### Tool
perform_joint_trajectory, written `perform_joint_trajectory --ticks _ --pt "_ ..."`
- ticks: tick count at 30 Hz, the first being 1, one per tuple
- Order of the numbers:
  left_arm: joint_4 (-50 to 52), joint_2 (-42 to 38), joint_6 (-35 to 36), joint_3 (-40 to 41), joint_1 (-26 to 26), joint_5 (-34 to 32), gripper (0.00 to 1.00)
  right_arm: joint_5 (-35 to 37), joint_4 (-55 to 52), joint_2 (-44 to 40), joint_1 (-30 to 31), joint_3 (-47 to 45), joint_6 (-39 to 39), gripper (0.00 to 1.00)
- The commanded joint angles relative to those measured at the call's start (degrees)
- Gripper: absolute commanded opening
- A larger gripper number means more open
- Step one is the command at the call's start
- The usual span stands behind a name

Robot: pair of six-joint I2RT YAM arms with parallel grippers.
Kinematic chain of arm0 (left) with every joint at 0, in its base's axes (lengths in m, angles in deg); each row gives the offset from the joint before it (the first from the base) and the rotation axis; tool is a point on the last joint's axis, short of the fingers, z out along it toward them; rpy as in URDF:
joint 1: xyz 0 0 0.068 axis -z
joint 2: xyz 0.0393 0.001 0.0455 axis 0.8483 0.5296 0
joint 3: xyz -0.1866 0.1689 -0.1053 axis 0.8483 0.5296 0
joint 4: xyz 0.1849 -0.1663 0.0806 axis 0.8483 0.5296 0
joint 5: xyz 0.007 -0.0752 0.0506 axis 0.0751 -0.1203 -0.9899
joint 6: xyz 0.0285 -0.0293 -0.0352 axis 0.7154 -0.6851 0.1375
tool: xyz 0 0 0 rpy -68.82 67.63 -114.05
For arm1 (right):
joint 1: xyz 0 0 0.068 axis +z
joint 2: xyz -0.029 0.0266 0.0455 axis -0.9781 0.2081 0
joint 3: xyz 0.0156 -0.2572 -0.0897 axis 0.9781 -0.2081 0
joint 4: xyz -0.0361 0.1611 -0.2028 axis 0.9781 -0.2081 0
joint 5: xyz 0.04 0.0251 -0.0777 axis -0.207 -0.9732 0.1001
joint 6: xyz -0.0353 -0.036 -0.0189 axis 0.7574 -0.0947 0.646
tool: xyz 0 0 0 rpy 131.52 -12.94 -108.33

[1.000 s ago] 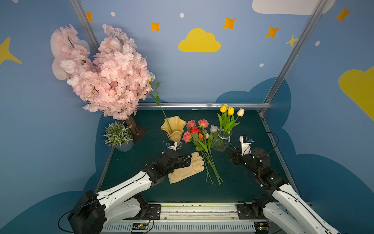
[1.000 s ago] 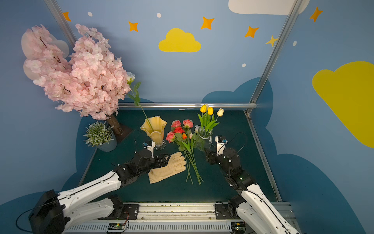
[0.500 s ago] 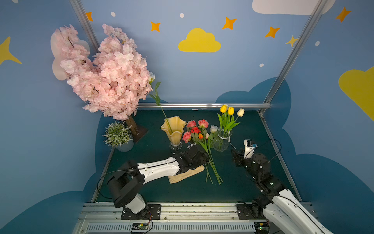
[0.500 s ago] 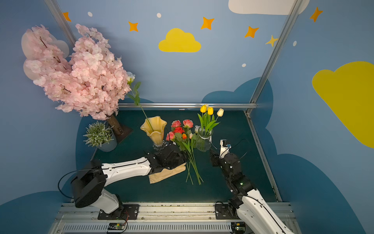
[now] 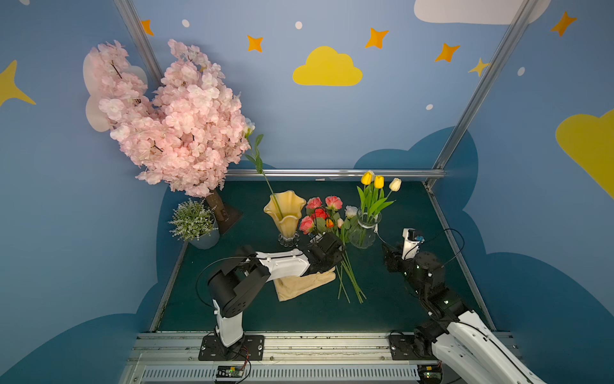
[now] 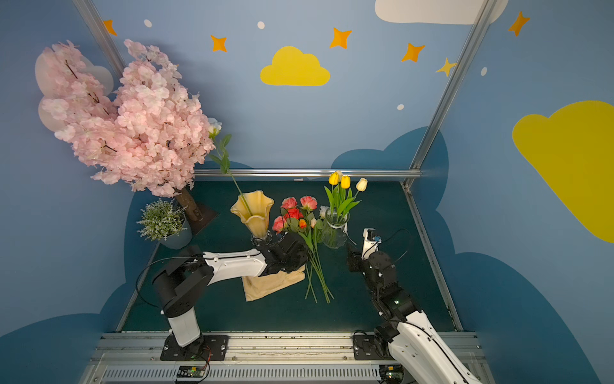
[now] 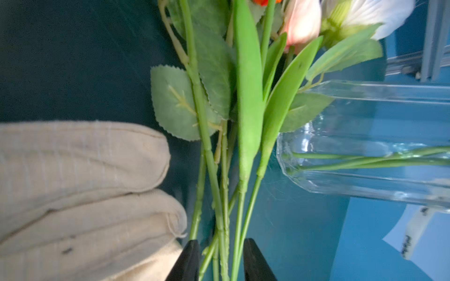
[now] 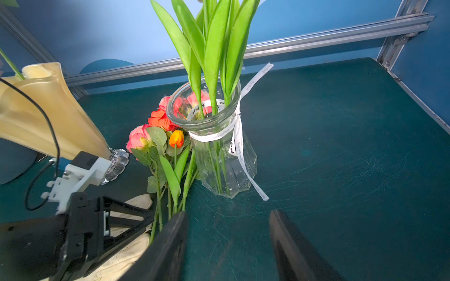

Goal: Arrange the flowers in different vases according to their variety
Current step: Pick up the flower at the center of the board.

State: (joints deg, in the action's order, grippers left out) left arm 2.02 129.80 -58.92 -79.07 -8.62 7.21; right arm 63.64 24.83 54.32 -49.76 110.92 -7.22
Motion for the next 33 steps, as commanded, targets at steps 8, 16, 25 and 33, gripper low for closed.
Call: perform_joint_trajectory --ticks 8,16,25,33 --pt "-2.2 4.2 -1.7 -3.4 -1.5 3.5 0.29 0.8 1.7 -0.4 0.0 -0.3 -0.4 0.59" --pt "-0.3 4.2 -1.4 -3.7 -2.3 2.3 0.25 0.7 1.8 -0.3 0.0 -0.3 -0.4 0.58" --pt "2.9 4.3 1.3 -5.6 -4.3 1.1 0.26 0.3 1.7 -0.7 0.0 -0.4 -0.6 0.58" --pt "4.5 7.0 3.0 -9.0 -5.3 2.5 0.25 0.3 1.9 -0.6 -0.1 -0.4 -0.7 0.57"
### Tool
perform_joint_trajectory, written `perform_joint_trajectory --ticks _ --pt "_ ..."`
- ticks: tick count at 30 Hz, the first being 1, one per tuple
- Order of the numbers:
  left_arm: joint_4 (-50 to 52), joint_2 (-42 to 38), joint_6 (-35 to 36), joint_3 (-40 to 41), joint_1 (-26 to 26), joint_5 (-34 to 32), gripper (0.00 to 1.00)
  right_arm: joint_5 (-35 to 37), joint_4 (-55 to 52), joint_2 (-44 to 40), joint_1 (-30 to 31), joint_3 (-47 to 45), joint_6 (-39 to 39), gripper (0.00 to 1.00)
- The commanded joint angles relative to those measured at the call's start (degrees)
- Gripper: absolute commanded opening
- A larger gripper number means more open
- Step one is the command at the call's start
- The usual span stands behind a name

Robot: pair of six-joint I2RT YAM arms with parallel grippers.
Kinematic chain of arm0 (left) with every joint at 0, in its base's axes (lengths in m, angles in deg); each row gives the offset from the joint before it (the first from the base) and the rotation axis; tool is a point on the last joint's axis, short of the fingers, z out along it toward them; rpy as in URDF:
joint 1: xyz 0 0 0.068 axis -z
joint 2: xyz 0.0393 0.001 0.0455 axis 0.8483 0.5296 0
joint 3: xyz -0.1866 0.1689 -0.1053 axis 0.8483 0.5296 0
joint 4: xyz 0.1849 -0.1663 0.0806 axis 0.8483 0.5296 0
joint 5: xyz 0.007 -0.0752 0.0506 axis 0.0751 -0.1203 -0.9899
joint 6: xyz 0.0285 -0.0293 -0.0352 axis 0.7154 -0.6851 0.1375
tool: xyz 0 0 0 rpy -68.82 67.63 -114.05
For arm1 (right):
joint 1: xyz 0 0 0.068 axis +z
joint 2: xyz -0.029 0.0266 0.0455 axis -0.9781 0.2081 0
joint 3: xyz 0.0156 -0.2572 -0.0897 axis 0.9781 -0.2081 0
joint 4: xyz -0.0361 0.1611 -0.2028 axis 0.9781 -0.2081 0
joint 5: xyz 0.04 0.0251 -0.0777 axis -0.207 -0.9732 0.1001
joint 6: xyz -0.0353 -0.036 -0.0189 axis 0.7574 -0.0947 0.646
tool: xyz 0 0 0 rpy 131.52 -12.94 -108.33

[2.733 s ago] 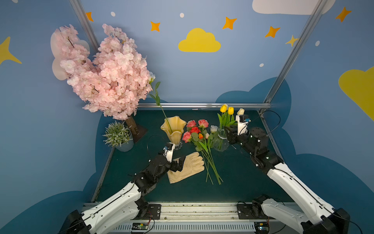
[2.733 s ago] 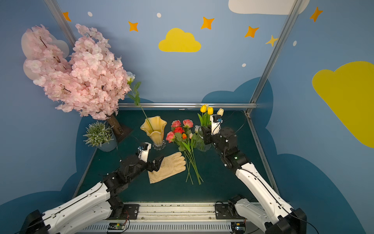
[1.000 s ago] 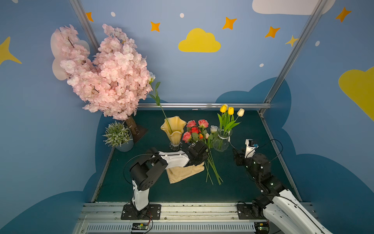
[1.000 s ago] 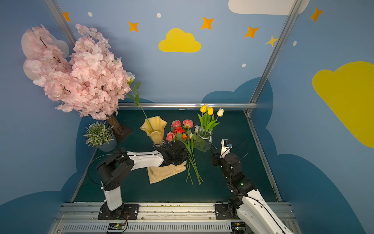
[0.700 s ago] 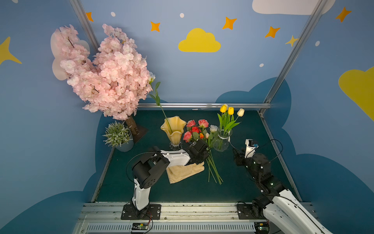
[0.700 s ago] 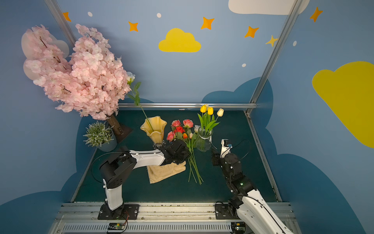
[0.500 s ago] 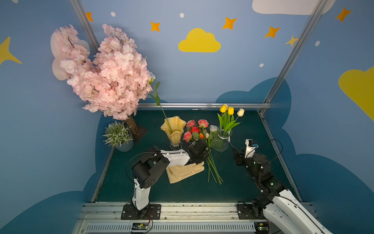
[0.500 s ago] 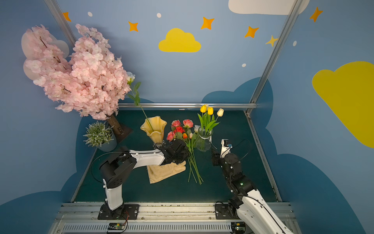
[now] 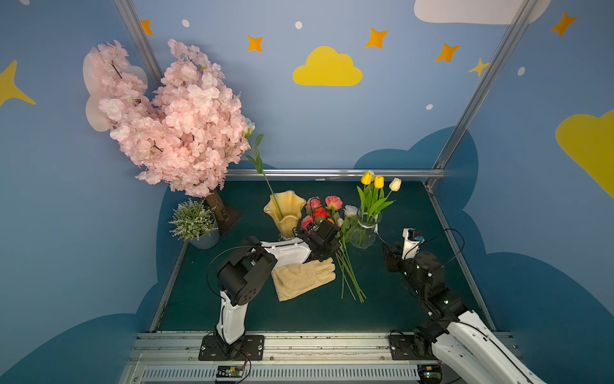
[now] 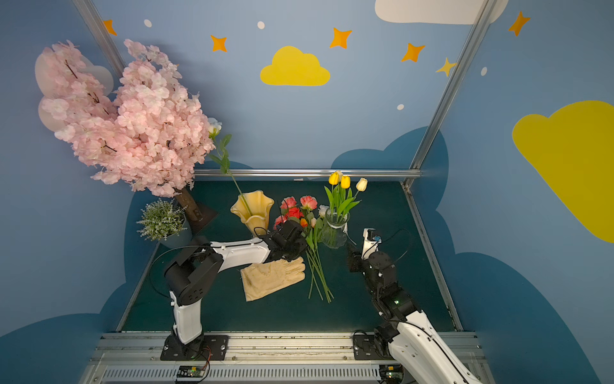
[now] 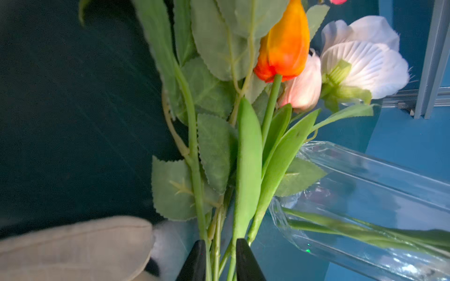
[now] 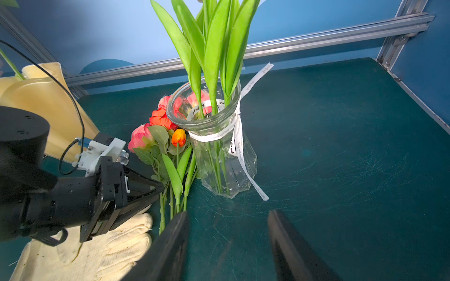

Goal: Arrange the flowers in different vases according to their variety
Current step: Pick up the flower at the center of the board.

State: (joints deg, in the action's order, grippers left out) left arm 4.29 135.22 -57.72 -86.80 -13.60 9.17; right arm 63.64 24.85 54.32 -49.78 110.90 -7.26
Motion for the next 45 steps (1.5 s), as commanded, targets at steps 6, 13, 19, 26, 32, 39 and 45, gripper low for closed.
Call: perform_joint_trajectory --ticks 6,13,19,26,32,39,45 --pt "1.3 2.8 1.2 -1.1 -0.4 1.9 0.30 0.3 1.9 -0.6 -0.1 -0.4 -0.6 0.57" --pt "0.2 1.7 0.5 1.3 -0.2 1.8 0.35 -0.2 2.3 0.1 -0.1 -0.4 -0.7 0.56" --pt "-0.1 2.4 0.4 1.4 -0.2 1.9 0.21 -0.5 2.5 0.6 -0.1 -0.5 -0.9 0.56" --pt "0.3 1.6 0.8 1.1 -0.3 2.2 0.11 -0.6 2.8 1.3 -0.1 -0.3 -0.9 0.55" --pt "1.4 -0.3 1.6 1.7 0.1 1.3 0.06 -0.6 2.8 1.2 -0.1 -0.4 -0.8 0.55" --pt "4.3 -2.7 4.0 1.1 0.9 -0.5 0.02 -0.7 2.7 1.1 0.0 -0.3 -0.9 0.55" --pt "7.8 -5.7 6.7 0.6 1.6 -2.6 0.04 -0.8 2.5 0.8 -0.1 -0.3 -0.8 0.55"
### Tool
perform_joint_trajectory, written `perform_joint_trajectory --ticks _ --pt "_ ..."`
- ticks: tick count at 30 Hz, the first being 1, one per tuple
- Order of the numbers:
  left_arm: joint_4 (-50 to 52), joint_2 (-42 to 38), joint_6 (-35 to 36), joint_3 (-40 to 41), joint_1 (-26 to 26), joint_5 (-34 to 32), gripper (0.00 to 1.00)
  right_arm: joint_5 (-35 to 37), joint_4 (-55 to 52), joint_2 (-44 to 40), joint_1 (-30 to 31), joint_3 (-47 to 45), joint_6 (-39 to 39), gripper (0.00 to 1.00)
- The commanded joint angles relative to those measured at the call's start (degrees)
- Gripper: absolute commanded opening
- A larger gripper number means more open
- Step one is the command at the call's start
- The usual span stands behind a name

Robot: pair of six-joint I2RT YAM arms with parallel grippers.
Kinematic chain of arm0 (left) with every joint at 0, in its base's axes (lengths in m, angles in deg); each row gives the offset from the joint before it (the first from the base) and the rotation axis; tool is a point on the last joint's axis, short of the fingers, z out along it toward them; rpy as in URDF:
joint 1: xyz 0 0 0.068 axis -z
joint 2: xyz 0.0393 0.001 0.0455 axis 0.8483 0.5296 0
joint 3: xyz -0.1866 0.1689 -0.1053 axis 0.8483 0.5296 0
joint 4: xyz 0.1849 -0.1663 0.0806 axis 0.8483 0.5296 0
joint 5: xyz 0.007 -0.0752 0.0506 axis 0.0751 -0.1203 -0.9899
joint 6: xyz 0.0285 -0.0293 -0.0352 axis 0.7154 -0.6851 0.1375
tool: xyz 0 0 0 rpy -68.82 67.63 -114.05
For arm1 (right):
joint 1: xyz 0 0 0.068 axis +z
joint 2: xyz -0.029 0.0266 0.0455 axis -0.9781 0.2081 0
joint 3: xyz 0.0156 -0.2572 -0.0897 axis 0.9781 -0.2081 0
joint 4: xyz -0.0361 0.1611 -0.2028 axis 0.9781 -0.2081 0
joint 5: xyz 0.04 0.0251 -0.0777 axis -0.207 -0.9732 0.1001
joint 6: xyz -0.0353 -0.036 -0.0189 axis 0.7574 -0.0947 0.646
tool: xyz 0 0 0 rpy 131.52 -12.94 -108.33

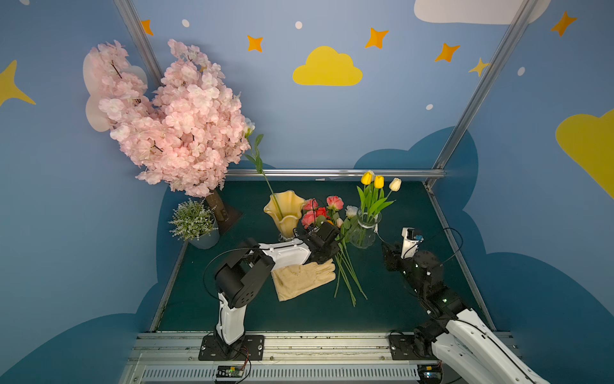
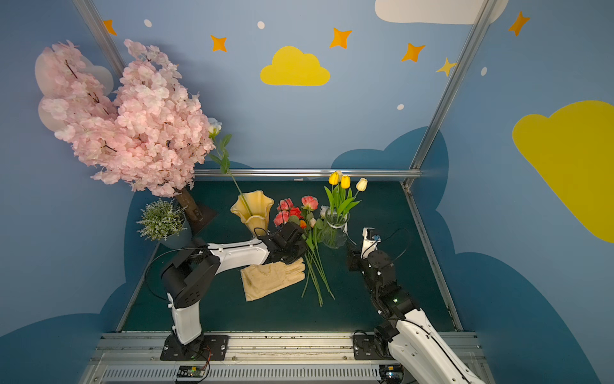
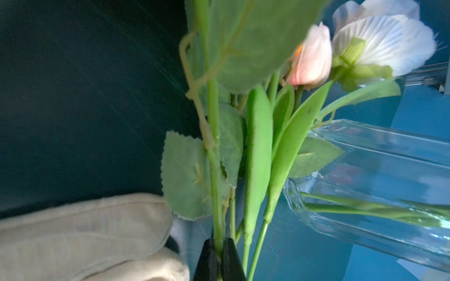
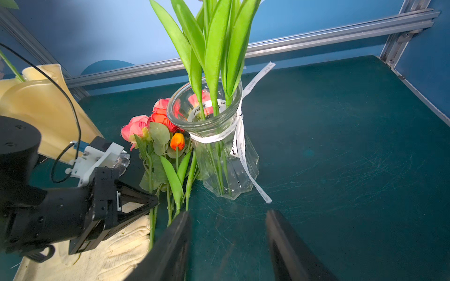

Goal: Arrange the flowers in different vases according to their variety
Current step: Pick up the flower at the center of the board.

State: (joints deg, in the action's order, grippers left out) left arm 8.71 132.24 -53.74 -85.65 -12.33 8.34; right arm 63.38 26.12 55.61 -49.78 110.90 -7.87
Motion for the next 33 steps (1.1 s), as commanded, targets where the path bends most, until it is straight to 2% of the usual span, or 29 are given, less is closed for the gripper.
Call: perform_joint_trajectory --ticks 1,5,10,12,17,20,27,33 --pt "3.9 -3.1 3.3 -0.7 0.4 -2.2 0.04 -0.5 1.2 -0.5 -0.1 -0.4 -0.2 0.55" --pt "6.0 -4.8 5.9 -1.6 0.9 -3.5 0.06 -0.5 1.1 -0.6 -0.1 -0.4 -0.2 0.55" --pt "9.5 -5.5 10.4 -5.0 1.6 -4.9 0.13 -0.8 1.1 -0.6 0.0 -0.3 -0.2 0.55" --pt "9.9 -5.6 11.3 -5.6 1.6 -4.9 0.13 -0.7 1.1 -0.6 -0.1 -0.4 -0.2 0.55" --pt "11.1 -5.4 13.4 -6.8 1.6 -4.4 0.03 -0.7 1.1 -0.6 0.0 -0.4 -0.2 0.55" --pt "11.6 -6.7 16.3 -7.1 2.0 -5.2 0.03 -0.7 1.1 -0.6 -0.1 -0.4 -0.2 0.55" --pt "11.2 -14.3 28.1 -8.7 3.8 -7.6 0.02 -0.9 1.3 -0.4 0.0 -0.4 -0.4 0.55" --pt "6.1 -22.6 37.9 -5.7 3.8 -10.6 0.02 -1.0 1.2 -0.6 -0.1 -0.4 -0.6 0.55"
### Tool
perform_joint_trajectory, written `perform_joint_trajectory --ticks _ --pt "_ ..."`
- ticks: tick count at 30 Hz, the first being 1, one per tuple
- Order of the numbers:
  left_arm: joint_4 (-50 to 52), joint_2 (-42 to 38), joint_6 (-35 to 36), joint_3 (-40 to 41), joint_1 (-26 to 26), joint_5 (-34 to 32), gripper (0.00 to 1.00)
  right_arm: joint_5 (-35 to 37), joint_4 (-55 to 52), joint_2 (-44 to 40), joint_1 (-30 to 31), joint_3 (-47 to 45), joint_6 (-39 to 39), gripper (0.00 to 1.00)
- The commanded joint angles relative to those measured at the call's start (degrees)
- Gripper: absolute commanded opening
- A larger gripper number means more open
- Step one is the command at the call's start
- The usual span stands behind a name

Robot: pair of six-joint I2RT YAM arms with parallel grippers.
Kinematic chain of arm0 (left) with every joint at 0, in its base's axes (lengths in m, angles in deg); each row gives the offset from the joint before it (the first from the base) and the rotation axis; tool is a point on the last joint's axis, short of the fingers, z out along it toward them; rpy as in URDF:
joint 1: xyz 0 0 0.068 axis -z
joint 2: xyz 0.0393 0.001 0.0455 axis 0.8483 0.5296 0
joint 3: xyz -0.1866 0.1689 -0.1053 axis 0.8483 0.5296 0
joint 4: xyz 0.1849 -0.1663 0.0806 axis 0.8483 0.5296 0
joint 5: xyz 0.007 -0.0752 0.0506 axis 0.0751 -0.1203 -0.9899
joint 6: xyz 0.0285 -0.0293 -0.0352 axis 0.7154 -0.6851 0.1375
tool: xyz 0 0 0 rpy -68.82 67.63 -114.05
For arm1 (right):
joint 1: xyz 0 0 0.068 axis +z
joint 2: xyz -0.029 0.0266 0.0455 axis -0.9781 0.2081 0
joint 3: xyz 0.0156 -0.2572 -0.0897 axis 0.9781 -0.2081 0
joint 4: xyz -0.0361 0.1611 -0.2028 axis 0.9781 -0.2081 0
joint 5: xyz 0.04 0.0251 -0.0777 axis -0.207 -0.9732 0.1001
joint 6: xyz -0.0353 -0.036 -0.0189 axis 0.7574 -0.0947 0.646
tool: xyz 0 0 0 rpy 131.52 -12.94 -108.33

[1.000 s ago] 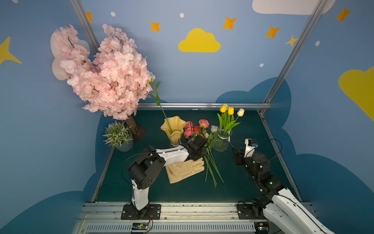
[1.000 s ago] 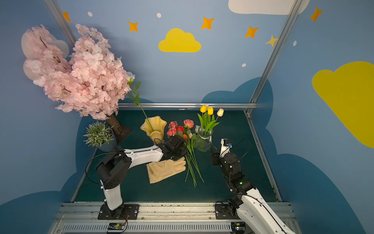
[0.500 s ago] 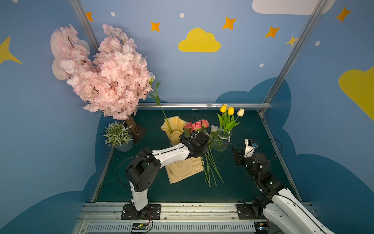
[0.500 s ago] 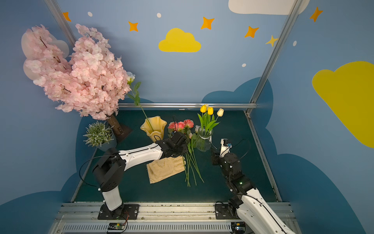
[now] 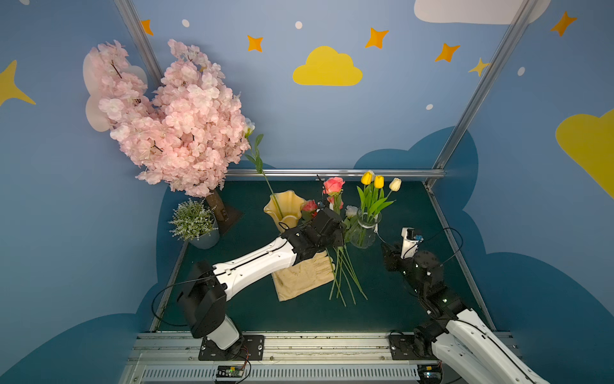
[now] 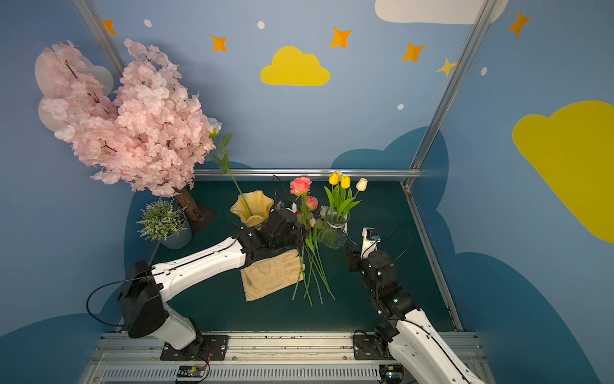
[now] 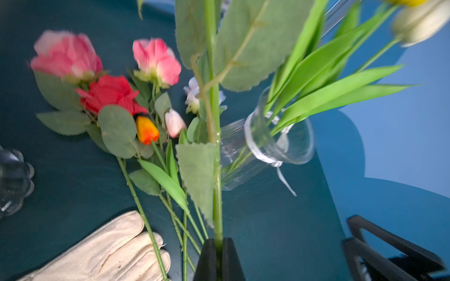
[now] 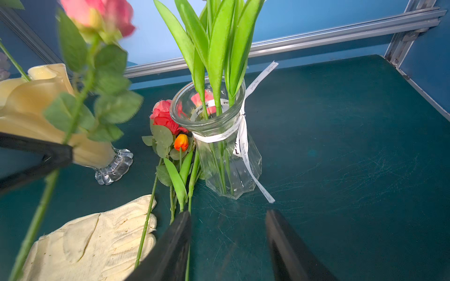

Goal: Arrange the flowers in different vases according to their variety
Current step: Pick up the flower at the center of the board, then insert the flower into the vase.

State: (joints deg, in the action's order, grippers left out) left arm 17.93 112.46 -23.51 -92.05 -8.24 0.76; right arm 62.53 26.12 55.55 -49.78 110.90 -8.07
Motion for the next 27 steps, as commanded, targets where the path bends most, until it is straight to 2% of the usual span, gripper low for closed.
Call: perform_joint_trajectory --ticks 1,6,13,21,27 --pt "-3.7 -4.2 9.9 0.9 -0.4 -3.8 0.03 -0.3 1.2 -0.5 -0.1 -0.5 -0.4 0.55" --pt "-7.6 -9.0 18.8 0.8 -2.1 -5.7 0.02 -0.5 1.4 -0.4 -0.1 -0.6 -0.5 0.55" --pt "-9.8 -11.0 28.6 -5.1 -7.4 -5.1 0.02 -0.7 1.5 -0.2 -0.1 -0.5 -0.6 0.55" --pt "-11.1 -8.7 31.4 -16.0 -16.8 -0.6 0.03 -1.1 2.1 0.6 -0.1 -0.6 -0.7 0.55" --pt "-17.9 -6.2 35.1 -17.1 -20.3 0.5 0.03 -1.4 2.3 1.2 -0.1 -0.6 -0.7 0.55"
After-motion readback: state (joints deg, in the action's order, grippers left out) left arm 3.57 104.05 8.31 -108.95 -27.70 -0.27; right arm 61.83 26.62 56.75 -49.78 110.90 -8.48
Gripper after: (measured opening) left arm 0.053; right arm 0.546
